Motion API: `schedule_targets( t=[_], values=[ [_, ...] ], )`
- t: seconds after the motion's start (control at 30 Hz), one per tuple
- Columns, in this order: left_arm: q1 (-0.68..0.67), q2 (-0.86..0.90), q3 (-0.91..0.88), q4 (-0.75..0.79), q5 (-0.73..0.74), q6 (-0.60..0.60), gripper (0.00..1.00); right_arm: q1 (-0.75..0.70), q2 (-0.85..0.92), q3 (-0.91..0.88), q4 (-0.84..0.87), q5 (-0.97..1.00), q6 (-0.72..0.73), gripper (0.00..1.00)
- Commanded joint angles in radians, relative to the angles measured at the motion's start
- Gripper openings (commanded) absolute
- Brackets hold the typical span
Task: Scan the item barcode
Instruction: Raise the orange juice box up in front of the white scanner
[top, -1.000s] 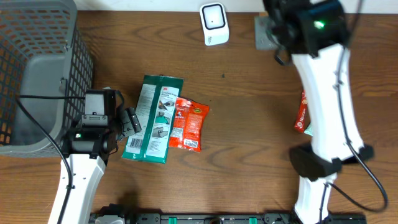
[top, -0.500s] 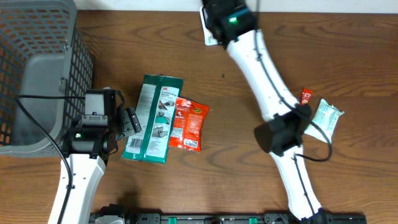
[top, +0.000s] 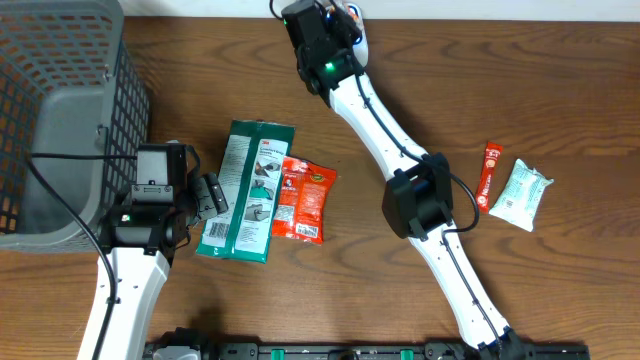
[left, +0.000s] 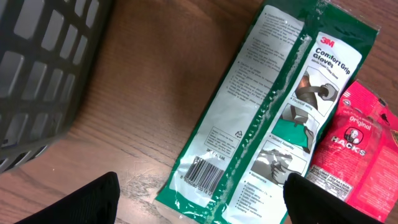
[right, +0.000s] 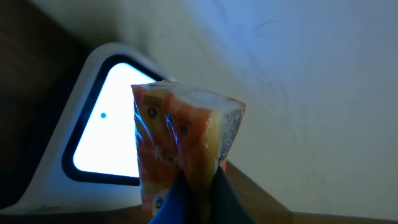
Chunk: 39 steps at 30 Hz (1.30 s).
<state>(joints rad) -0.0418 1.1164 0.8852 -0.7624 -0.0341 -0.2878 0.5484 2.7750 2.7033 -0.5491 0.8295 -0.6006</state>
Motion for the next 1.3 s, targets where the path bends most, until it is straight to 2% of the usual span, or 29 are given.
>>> schedule_targets(
  t=[0.0, 0.37, 0.57, 0.73, 0.83, 1.03, 1.17, 1.27],
  values=[
    [0.003, 0.0, 0.014, -0.004, 0.001, -0.002, 0.85, 0.003, 0.016, 0.015, 0.007, 0.026, -0.063, 0.01],
    [0.003, 0.0, 0.014, -0.003, 0.001, -0.002, 0.85, 0.003, 0.016, 0.015, -0.003, 0.019, -0.063, 0.01],
    [0.003, 0.0, 0.014, -0.004, 0.001, -0.002, 0.85, 0.002, -0.033, 0.019, -0.043, 0.032, 0.007, 0.01],
    [0.003, 0.0, 0.014, -0.004, 0.001, -0.002, 0.85, 0.001, -0.206, 0.019, -0.258, -0.055, 0.206, 0.01],
    [0.003, 0.0, 0.014, -0.004, 0.001, -0.002, 0.85, -0.007, -0.367, 0.019, -0.503, -0.193, 0.364, 0.01],
    [0.003, 0.0, 0.014, -0.004, 0.001, -0.002, 0.85, -0.075, -0.616, 0.019, -0.946, -0.404, 0.528, 0.01],
    [0.003, 0.0, 0.014, -0.003, 0.001, -0.002, 0.85, -0.168, -0.694, 0.019, -1.134, -0.544, 0.594, 0.01],
    [0.003, 0.0, 0.014, -0.003, 0.001, -0.002, 0.85, -0.287, -0.734, -0.039, -1.149, -0.692, 0.658, 0.01]
  ],
)
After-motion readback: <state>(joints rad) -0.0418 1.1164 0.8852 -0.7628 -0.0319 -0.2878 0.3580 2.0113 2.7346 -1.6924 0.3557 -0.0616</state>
